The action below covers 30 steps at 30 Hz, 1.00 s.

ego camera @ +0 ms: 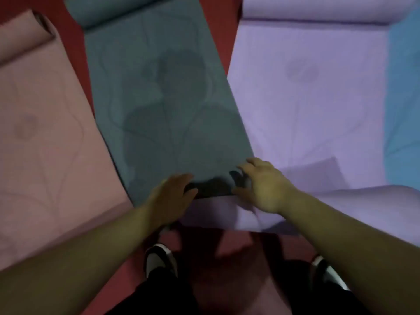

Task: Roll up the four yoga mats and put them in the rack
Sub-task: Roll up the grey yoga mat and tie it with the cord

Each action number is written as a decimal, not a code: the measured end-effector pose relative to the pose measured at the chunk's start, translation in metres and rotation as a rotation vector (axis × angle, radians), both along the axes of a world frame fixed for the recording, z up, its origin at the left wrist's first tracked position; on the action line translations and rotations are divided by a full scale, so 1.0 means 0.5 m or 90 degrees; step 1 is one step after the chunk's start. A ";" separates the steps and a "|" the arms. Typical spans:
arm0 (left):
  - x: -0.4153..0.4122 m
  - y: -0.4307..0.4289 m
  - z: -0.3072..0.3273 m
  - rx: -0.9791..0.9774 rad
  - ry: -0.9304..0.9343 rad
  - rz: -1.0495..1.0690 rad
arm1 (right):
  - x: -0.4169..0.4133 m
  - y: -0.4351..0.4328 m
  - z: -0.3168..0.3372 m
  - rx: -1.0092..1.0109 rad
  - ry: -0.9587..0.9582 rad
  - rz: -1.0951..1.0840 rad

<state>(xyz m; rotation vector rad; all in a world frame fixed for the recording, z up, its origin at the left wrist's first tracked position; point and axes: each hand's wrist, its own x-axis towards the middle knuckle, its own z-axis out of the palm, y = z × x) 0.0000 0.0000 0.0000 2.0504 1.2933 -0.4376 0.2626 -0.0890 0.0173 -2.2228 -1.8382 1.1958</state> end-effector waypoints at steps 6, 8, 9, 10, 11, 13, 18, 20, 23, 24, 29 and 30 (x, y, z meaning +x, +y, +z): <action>-0.150 0.018 -0.138 -0.088 0.059 0.024 | -0.122 0.095 -0.154 0.072 -0.109 0.220; -0.192 0.008 -0.160 -0.095 0.072 -0.024 | -0.144 0.113 -0.182 0.045 -0.102 0.256; -0.211 0.002 -0.171 -0.094 0.066 -0.023 | -0.152 0.118 -0.193 0.031 -0.092 0.270; -0.224 -0.001 -0.179 -0.093 0.060 -0.014 | -0.158 0.121 -0.201 0.021 -0.084 0.280; -0.233 -0.005 -0.185 -0.079 0.049 -0.010 | -0.161 0.123 -0.207 0.018 -0.067 0.280; -0.238 -0.011 -0.183 -0.059 0.024 -0.026 | -0.159 0.123 -0.206 0.022 -0.042 0.259; -0.222 0.018 -0.121 0.007 -0.062 0.021 | -0.138 0.113 -0.141 0.090 -0.072 0.193; -0.215 0.027 -0.087 0.041 -0.070 0.033 | -0.135 0.102 -0.102 0.099 -0.101 0.163; -0.211 0.024 -0.054 0.077 -0.097 0.033 | -0.151 0.089 -0.063 0.114 -0.162 0.189; -0.209 0.018 -0.046 0.094 -0.106 0.029 | -0.163 0.083 -0.053 0.112 -0.169 0.199; -0.205 -0.012 0.007 0.153 -0.197 0.023 | -0.226 0.063 -0.022 0.153 -0.050 0.174; -0.211 -0.013 0.016 0.165 -0.209 0.028 | -0.233 0.065 -0.015 0.165 -0.042 0.163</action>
